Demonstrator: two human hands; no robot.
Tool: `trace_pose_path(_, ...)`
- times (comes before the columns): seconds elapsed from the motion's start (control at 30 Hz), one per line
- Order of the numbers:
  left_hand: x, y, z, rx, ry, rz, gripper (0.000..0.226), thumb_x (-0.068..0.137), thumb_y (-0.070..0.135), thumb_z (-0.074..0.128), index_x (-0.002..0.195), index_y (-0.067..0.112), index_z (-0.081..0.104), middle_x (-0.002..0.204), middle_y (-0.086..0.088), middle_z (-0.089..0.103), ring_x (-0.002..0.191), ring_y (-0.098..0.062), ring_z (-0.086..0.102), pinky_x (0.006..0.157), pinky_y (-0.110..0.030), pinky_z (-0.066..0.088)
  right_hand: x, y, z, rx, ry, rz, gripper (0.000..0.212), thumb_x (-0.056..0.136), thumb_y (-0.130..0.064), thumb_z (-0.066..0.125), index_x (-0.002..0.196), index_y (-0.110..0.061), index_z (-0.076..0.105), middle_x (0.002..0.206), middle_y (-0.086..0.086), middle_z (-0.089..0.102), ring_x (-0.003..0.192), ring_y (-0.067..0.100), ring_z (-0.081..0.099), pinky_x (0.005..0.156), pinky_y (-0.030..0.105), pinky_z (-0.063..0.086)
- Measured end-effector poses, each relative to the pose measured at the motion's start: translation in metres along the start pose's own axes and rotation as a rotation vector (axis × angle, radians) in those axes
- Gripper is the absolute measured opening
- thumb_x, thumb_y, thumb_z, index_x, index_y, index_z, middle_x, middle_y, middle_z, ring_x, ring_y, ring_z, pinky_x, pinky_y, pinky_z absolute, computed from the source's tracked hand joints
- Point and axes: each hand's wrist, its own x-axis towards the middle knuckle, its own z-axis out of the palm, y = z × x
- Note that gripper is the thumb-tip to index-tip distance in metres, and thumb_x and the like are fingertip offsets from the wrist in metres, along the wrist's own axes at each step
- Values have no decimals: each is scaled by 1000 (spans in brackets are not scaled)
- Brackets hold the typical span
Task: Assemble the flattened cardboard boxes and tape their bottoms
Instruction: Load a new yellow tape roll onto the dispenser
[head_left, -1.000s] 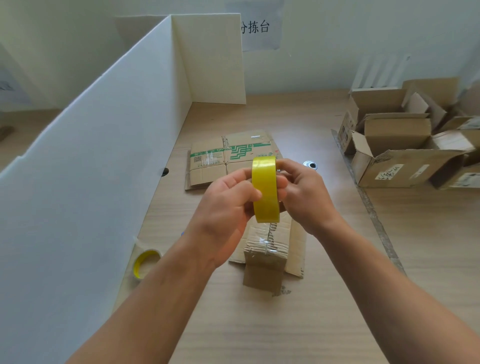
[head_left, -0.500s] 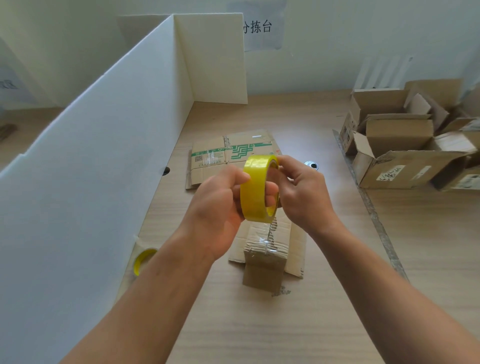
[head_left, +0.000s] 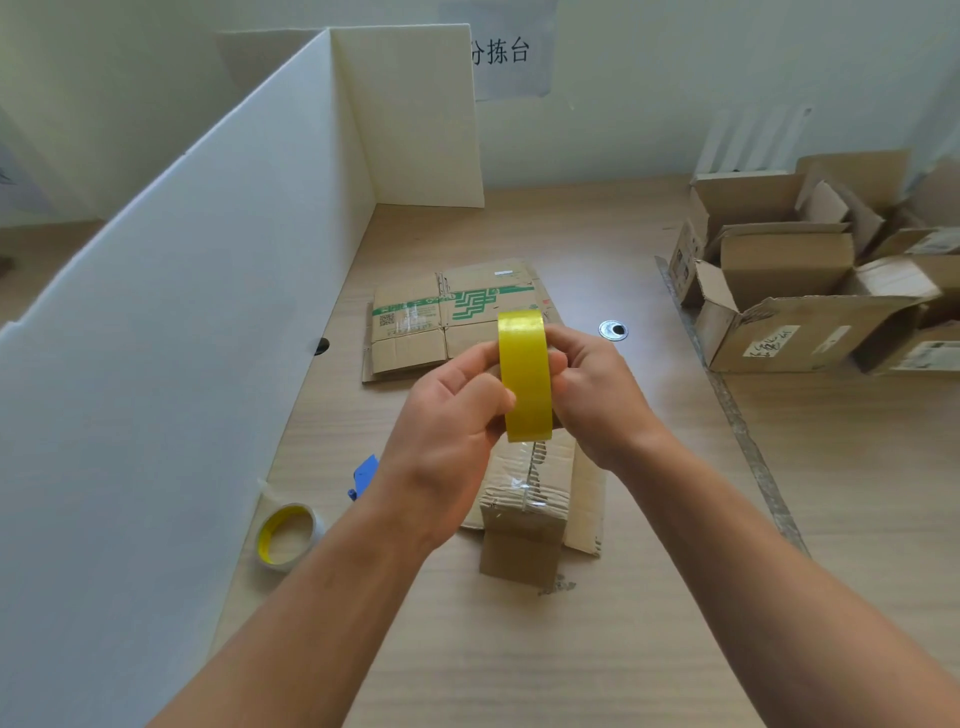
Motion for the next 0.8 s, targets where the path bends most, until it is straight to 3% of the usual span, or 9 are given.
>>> trace_pose_path(0.13,-2,-2,3,158,-17,96,43,78,2,45,107,22,70,102,-3,76,97,-14,70,81,-24,56,1,-1,-1,81,-21,59,16,97,-16,62,109,-13,73,94,12,75,75,30,73,56,37,57)
trace_pose_path(0.23,-3,-3,2,231,-40,139,46,79,-1,43,115,19,64,101,3,76,98,-9,70,80,-17,53,0,0,-1,125,-58,113,13,97,-11,61,102,-10,73,77,6,73,61,21,69,51,29,53)
trace_pose_path(0.33,-3,-4,0,264,-49,172,46,81,-1,44,118,18,61,105,4,76,102,-9,69,83,-17,52,-1,2,1,123,-100,187,14,98,-11,59,97,-10,73,71,2,70,58,14,66,46,23,47)
trace_pose_path(0.47,-2,-6,-4,204,-5,145,47,78,3,46,119,18,62,109,-3,75,106,-17,69,84,-23,54,-1,1,3,96,-155,268,20,98,-6,53,101,-8,73,75,3,71,62,16,70,42,21,43)
trace_pose_path(0.57,-2,-4,-6,147,18,80,47,76,4,47,118,17,64,112,-10,73,109,-25,67,90,-32,55,-4,-2,0,54,-209,298,21,99,-10,53,103,-15,73,81,3,75,74,22,75,45,23,49)
trace_pose_path(0.67,1,5,-9,82,3,2,38,77,7,49,106,16,73,107,-15,73,99,-27,69,92,-41,55,-3,-1,-5,-160,-122,93,25,99,-17,57,122,-24,65,109,5,72,93,21,73,69,38,62)
trace_pose_path(0.73,2,8,-10,73,2,-33,33,81,8,50,105,11,72,101,-15,74,89,-22,70,86,-41,55,-1,-4,-11,-301,-2,-167,44,98,-17,61,137,-35,53,129,-1,63,108,12,66,84,33,60)
trace_pose_path(0.8,1,9,-10,59,0,-54,30,88,1,46,106,5,69,97,-15,75,84,-20,69,83,-38,57,-1,-12,-13,-419,18,-425,49,97,-11,62,138,-36,52,129,-5,61,110,8,62,86,26,57)
